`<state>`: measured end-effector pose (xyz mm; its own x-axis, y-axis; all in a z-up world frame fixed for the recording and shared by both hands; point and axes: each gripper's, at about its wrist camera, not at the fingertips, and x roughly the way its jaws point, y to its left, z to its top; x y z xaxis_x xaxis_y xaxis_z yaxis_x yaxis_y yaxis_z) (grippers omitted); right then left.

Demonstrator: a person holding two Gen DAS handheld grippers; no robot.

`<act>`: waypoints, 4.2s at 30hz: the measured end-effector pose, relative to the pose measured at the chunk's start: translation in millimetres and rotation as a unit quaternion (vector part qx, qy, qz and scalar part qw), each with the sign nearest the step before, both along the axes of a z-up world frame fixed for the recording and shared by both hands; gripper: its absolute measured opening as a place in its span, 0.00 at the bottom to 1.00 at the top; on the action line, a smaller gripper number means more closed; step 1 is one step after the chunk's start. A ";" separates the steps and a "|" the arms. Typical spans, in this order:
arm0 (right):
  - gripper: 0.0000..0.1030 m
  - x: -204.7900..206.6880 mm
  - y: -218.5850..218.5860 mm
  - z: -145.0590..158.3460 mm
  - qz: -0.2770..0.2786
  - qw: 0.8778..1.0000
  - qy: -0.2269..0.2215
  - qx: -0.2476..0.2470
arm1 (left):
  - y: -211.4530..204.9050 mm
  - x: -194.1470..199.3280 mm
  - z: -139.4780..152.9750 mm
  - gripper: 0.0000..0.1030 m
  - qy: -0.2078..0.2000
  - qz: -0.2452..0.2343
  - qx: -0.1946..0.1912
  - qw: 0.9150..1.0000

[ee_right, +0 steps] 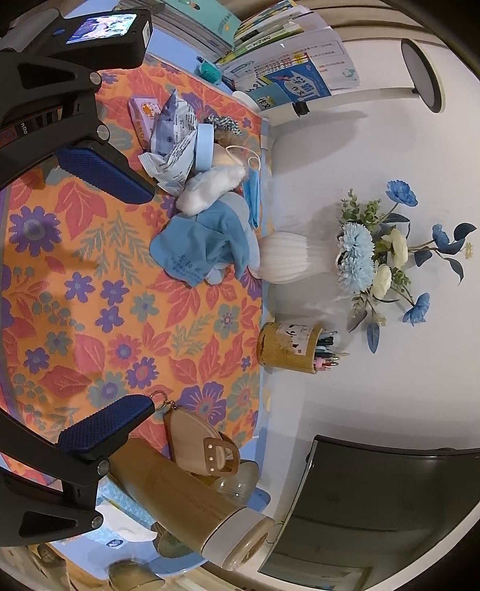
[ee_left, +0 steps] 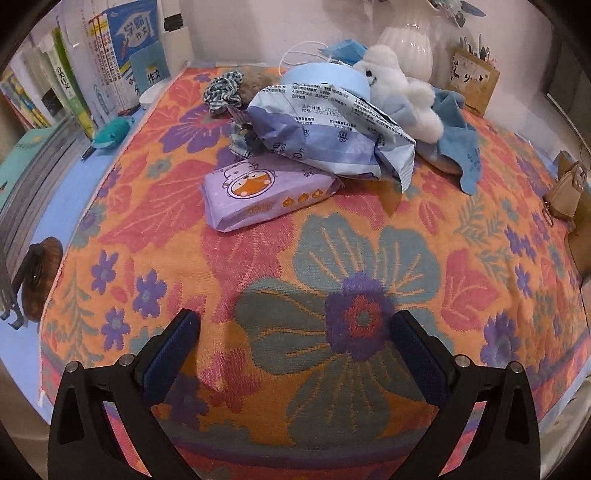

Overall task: Organize soft objects
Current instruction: 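Move both tools toward the cluttered items on the floral desk, then grasp the teal bag with the left tool while the right tool grasps the white plush bear, then lift the teal bag and white bear and carry both toward the glass bowl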

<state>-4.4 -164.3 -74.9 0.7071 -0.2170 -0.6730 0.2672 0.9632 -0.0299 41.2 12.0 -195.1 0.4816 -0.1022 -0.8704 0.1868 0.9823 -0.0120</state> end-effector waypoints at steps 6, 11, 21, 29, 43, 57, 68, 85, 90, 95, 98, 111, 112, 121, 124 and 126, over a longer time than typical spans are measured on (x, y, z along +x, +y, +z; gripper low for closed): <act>1.00 1.2 0.8 0.4 0.003 1.000 -0.002 -0.004 | 10.3 3.5 12.3 1.00 -0.001 0.006 -0.011 1.000; 1.00 4.5 2.9 10.1 0.018 1.000 -0.020 -0.004 | 47.6 6.7 77.1 1.00 -0.102 0.057 -0.010 0.993; 1.00 25.8 17.1 39.7 0.054 0.997 -0.048 0.000 | 90.7 27.5 171.7 1.00 -0.203 0.050 -0.024 0.978; 0.99 78.0 39.9 28.3 0.107 0.994 -0.012 -0.003 | 142.9 86.4 185.1 1.00 -0.185 0.066 -0.012 0.980; 0.59 164.1 51.7 -48.9 0.197 0.974 0.099 0.055 | 169.5 215.0 59.3 0.93 -0.029 0.150 0.019 0.988; 0.46 189.4 62.9 -83.0 0.224 0.964 0.130 0.055 | 176.9 235.6 10.1 0.83 0.001 0.153 0.024 0.988; 0.31 183.7 57.7 -76.1 0.230 0.964 0.108 0.074 | 191.2 233.6 11.2 0.24 -0.026 0.141 -0.029 0.989; 0.32 67.6 -37.0 -17.4 0.178 0.957 0.075 0.216 | 47.2 74.9 113.1 0.24 -0.081 -0.101 -0.102 0.986; 0.32 30.9 -66.6 -72.4 0.124 0.947 0.145 0.260 | -30.3 18.5 76.3 0.24 -0.003 -0.202 -0.100 0.974; 0.33 11.5 -92.7 -99.0 0.094 0.938 0.157 0.294 | -86.8 0.5 30.9 0.25 0.055 -0.252 -0.081 0.963; 0.46 6.2 -104.1 -92.6 0.075 0.947 0.146 0.276 | -102.7 -8.9 21.8 0.37 0.066 -0.263 -0.078 0.959; 0.74 -6.7 -110.7 -107.1 0.055 0.958 0.153 0.238 | -122.7 10.4 10.4 0.71 0.070 -0.280 -0.095 0.953; 0.74 -4.8 -108.9 -109.2 0.058 0.955 0.149 0.250 | -124.6 11.9 6.2 0.62 0.074 -0.284 -0.096 0.951; 0.44 -1.2 -90.9 -101.0 0.060 0.973 0.132 0.180 | -123.8 -2.1 21.6 0.33 0.045 -0.281 -0.091 0.954; 0.43 -20.6 -95.8 -77.7 0.066 0.977 0.101 0.177 | -125.5 -17.4 42.9 0.33 0.023 -0.289 -0.095 0.952; 0.43 -34.5 -99.8 -60.1 0.067 0.979 0.080 0.174 | -129.8 -30.3 61.4 0.33 0.005 -0.299 -0.100 0.949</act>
<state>-38.8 -264.0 -135.0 0.5925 0.1331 -0.7945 0.1570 0.9483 0.2759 10.9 -117.8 -133.6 0.2775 -0.5178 -0.8092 0.7090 0.6787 -0.1912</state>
